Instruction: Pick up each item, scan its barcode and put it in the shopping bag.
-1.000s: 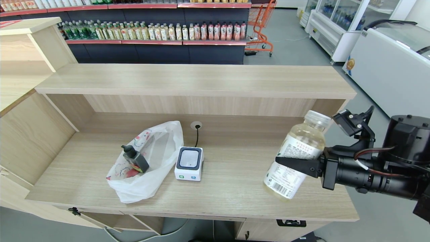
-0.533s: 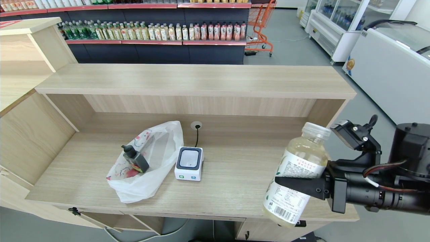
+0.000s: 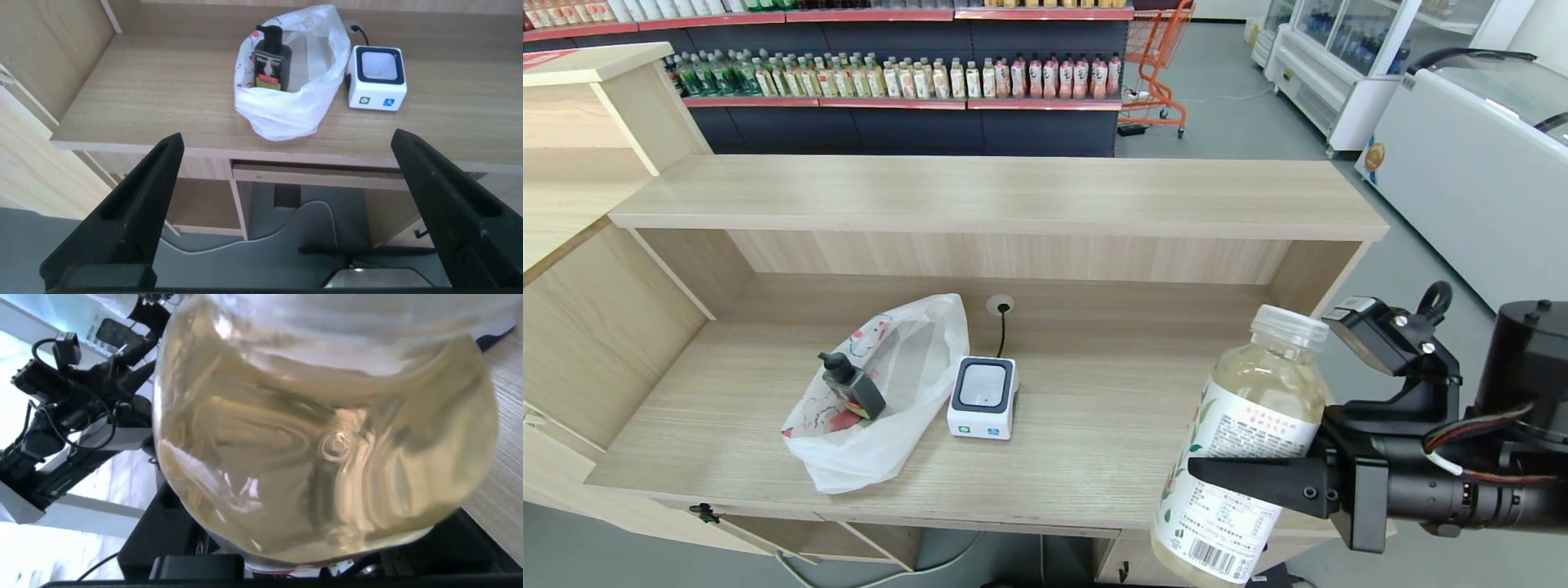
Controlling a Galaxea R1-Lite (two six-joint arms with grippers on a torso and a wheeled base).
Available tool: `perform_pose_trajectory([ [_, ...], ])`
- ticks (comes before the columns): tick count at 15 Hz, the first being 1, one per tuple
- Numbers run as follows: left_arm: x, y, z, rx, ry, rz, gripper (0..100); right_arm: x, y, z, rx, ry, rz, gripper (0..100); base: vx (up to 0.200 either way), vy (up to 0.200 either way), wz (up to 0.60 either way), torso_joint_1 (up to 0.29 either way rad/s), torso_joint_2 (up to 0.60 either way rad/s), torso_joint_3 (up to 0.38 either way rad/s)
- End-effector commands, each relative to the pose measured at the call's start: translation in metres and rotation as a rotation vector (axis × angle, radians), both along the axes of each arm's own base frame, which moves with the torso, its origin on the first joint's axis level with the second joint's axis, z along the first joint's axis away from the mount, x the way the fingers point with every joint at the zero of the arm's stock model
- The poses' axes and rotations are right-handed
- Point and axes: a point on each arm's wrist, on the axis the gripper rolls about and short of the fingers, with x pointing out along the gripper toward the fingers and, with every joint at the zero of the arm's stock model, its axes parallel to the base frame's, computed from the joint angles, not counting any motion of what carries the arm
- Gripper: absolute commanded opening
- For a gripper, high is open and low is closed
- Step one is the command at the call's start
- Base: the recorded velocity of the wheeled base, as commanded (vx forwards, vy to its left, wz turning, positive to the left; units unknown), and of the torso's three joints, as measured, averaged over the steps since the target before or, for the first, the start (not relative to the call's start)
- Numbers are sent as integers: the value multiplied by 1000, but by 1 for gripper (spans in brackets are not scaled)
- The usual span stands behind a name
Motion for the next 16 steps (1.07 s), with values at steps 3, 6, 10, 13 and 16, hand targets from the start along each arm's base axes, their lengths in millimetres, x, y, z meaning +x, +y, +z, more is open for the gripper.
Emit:
perform_pose_trajectory([
  [3, 0, 0, 0, 0, 1, 0, 100, -1, 0, 0, 3, 10, 2, 0, 0, 0, 0, 0, 0, 0],
  [6, 0, 0, 0, 0, 1, 0, 100, -1, 0, 0, 4, 6, 2, 0, 0, 0, 0, 0, 0, 0],
  [10, 0, 0, 0, 0, 1, 0, 100, -1, 0, 0, 3, 8, 2, 0, 0, 0, 0, 0, 0, 0],
  [13, 0, 0, 0, 0, 1, 0, 100, 0, 0, 0, 4, 4, 2, 0, 0, 0, 0, 0, 0, 0],
  [16, 0, 0, 0, 0, 1, 0, 100, 0, 1, 0, 6, 8, 14, 0, 0, 0, 0, 0, 0, 0],
])
